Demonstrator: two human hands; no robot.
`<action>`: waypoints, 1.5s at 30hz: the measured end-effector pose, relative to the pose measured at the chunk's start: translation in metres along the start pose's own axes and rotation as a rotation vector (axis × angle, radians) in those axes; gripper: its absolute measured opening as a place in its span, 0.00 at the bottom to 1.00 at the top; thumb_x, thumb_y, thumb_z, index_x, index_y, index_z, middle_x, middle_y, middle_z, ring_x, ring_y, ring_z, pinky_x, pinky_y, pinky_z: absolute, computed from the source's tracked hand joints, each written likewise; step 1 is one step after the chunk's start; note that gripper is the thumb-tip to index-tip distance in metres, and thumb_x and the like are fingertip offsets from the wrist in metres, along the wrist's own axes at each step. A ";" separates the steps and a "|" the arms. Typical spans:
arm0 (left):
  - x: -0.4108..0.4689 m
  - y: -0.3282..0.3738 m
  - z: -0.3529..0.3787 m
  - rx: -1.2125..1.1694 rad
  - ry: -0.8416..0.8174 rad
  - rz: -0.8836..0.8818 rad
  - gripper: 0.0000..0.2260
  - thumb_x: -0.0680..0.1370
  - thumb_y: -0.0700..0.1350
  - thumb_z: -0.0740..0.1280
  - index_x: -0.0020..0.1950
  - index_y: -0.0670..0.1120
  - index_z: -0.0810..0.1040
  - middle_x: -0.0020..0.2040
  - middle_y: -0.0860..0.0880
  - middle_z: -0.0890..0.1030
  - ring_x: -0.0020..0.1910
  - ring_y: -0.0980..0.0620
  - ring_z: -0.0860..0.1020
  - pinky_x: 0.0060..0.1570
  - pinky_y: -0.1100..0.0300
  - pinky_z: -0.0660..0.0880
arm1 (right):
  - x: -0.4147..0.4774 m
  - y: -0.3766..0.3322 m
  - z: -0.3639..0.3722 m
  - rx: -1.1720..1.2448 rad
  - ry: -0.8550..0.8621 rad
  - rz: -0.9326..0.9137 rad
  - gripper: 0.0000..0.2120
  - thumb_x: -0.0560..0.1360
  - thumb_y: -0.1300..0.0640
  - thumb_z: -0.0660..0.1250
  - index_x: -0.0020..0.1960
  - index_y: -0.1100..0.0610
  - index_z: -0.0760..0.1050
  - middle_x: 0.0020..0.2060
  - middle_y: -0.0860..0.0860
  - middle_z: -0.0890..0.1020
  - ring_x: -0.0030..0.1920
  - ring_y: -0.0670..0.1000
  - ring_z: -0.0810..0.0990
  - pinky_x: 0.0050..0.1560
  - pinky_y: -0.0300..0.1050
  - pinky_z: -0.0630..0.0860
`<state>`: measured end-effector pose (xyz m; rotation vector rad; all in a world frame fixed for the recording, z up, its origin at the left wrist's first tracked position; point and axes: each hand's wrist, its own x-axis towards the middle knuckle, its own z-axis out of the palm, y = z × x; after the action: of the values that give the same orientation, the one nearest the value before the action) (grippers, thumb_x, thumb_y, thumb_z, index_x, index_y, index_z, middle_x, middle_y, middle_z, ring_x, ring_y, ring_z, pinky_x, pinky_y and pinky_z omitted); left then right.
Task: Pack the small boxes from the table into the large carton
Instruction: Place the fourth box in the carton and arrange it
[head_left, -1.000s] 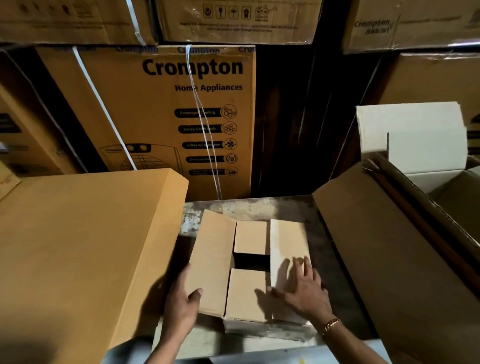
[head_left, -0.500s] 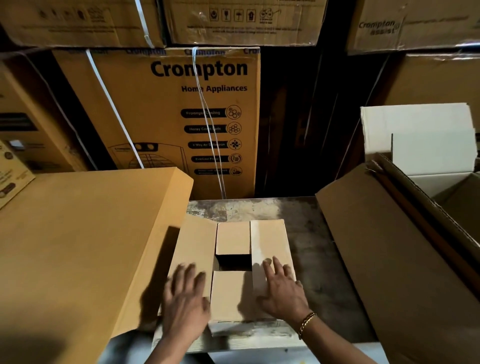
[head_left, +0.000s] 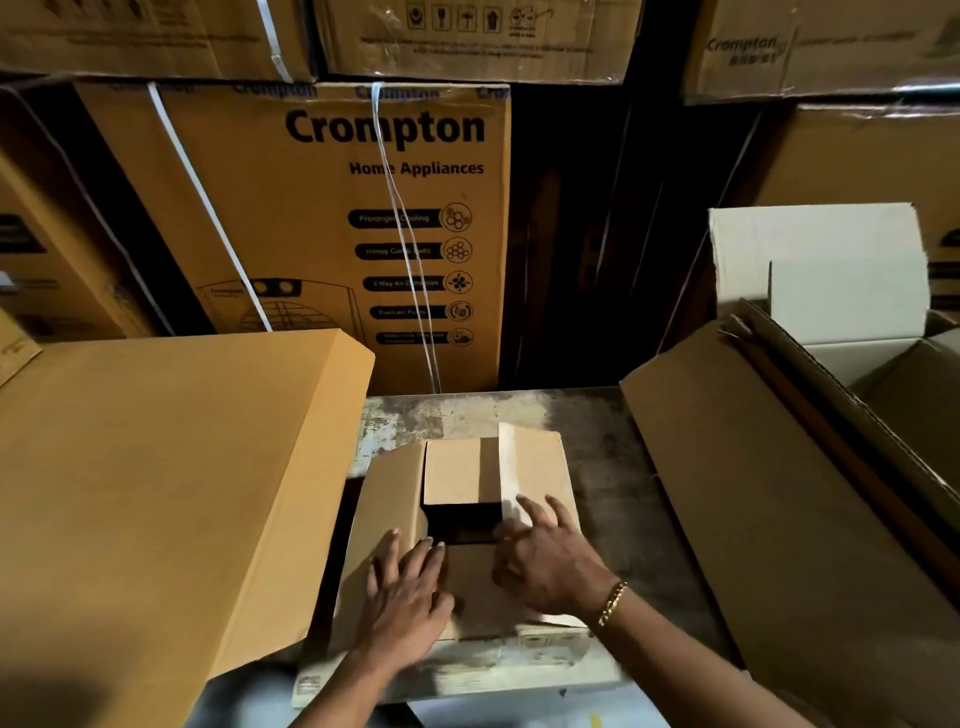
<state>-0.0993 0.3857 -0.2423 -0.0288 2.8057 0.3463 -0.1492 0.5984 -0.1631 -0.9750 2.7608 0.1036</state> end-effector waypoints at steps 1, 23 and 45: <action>0.001 0.000 0.000 0.000 0.000 0.004 0.42 0.67 0.63 0.36 0.82 0.55 0.49 0.82 0.57 0.44 0.78 0.46 0.30 0.76 0.39 0.38 | -0.007 0.006 -0.010 0.003 0.052 0.040 0.28 0.77 0.38 0.49 0.64 0.49 0.78 0.73 0.50 0.72 0.79 0.59 0.56 0.76 0.65 0.48; -0.029 -0.010 -0.091 -0.950 -0.036 -0.057 0.18 0.78 0.63 0.63 0.46 0.52 0.85 0.33 0.54 0.81 0.41 0.50 0.81 0.45 0.57 0.71 | -0.095 0.090 0.034 1.082 -0.021 0.576 0.09 0.82 0.48 0.64 0.58 0.46 0.80 0.55 0.42 0.81 0.53 0.42 0.80 0.57 0.40 0.76; 0.030 -0.012 -0.012 -0.347 0.119 -0.242 0.44 0.78 0.63 0.64 0.81 0.52 0.39 0.82 0.44 0.47 0.79 0.43 0.55 0.73 0.49 0.60 | -0.044 0.008 0.068 0.249 -0.149 0.369 0.48 0.65 0.18 0.56 0.76 0.44 0.65 0.81 0.46 0.48 0.79 0.60 0.32 0.72 0.70 0.35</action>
<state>-0.1313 0.3713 -0.2432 -0.4761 2.7777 0.7868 -0.1094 0.6411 -0.2194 -0.3763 2.6981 -0.1049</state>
